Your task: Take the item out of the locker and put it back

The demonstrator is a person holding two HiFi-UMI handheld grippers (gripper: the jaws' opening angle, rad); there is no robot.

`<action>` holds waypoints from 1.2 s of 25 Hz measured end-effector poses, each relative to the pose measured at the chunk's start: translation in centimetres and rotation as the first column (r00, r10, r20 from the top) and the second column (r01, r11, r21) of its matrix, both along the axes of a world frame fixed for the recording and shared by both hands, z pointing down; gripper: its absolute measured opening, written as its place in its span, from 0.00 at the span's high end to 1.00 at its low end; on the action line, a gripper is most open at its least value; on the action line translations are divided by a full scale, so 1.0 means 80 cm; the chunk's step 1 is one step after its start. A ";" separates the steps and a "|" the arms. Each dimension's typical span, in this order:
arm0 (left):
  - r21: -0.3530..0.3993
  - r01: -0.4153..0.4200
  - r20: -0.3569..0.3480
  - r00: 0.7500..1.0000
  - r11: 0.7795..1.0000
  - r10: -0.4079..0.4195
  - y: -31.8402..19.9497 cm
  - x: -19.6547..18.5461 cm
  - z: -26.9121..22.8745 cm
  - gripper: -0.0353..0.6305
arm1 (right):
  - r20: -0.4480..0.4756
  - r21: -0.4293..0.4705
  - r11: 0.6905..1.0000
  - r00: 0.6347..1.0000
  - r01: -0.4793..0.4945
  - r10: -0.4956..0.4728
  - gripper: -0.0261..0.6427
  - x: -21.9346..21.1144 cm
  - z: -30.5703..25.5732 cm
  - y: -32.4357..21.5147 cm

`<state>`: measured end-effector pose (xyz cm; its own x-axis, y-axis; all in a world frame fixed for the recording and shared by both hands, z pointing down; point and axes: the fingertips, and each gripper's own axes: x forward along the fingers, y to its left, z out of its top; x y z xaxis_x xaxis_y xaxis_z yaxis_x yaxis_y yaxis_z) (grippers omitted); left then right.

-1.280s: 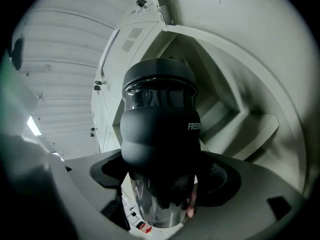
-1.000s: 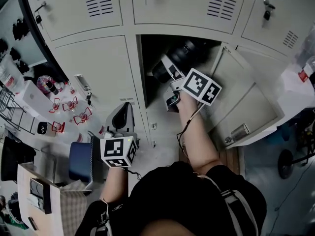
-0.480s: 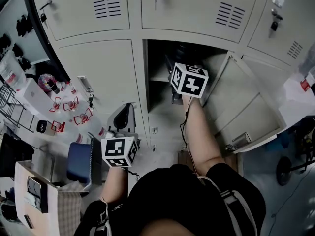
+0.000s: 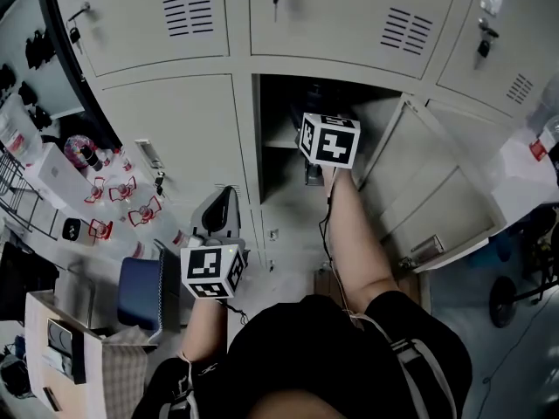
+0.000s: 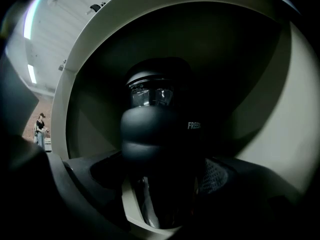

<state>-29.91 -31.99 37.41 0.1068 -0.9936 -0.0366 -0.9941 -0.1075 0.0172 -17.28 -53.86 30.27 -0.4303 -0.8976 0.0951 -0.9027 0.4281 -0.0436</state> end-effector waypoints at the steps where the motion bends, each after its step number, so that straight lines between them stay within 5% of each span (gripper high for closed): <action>1: -0.001 -0.001 -0.001 1.000 1.000 0.001 0.000 -0.001 0.001 0.93 | 0.000 0.004 1.000 1.000 0.000 0.000 0.32 0.000 0.000 0.000; 9: -0.005 -0.019 0.000 1.000 1.000 0.019 0.003 0.001 0.002 0.93 | 0.078 0.039 0.998 0.996 0.047 -0.050 0.23 -0.005 -0.010 0.008; 17: -0.019 -0.030 -0.005 1.000 0.999 0.030 0.008 0.001 0.009 0.93 | 0.022 0.189 0.981 0.999 -0.032 0.028 0.21 0.010 -0.037 0.041; 21: -0.019 -0.037 -0.009 0.999 0.999 0.036 0.009 -0.001 0.008 0.93 | 0.025 0.271 0.963 1.000 -0.012 0.006 0.37 0.015 -0.045 0.088; 27: -0.020 -0.065 -0.015 0.998 0.998 0.065 0.006 0.007 0.011 0.93 | 0.108 0.305 0.950 0.994 -0.059 0.027 0.90 0.043 -0.014 0.157; 30: -0.020 -0.085 -0.013 0.996 0.996 0.085 0.003 0.016 0.013 0.93 | 0.110 0.290 0.957 0.994 -0.028 -0.004 0.94 0.046 0.012 0.178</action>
